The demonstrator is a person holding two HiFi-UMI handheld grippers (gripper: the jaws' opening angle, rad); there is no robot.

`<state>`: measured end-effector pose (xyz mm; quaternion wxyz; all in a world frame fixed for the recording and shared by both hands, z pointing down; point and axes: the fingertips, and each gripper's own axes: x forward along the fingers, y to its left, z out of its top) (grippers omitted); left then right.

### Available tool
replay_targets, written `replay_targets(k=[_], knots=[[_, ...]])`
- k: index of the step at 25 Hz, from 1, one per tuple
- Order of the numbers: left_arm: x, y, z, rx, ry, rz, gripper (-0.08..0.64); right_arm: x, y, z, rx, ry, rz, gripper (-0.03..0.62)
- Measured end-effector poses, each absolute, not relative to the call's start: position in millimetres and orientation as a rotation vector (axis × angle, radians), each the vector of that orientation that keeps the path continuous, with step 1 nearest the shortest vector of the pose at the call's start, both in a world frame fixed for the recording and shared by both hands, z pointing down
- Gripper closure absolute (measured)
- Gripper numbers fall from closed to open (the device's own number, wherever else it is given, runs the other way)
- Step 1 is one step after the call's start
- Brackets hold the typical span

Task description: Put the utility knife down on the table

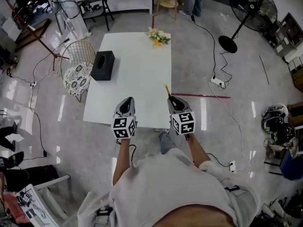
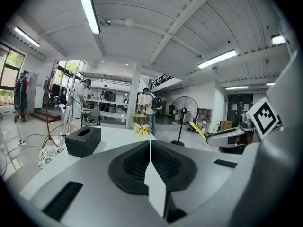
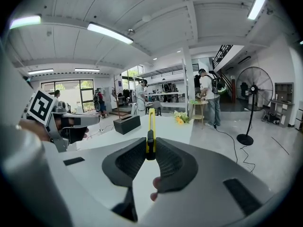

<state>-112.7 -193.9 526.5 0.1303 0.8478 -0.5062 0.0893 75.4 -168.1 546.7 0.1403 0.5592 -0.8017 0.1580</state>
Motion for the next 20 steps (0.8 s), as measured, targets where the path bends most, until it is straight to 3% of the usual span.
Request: replay_targets(k=[20], knots=[[-109, -307, 519, 2.275, -1.738, 0.328, 0.535, 85, -318, 555, 1.344, -2.467, 0.499, 0.512]])
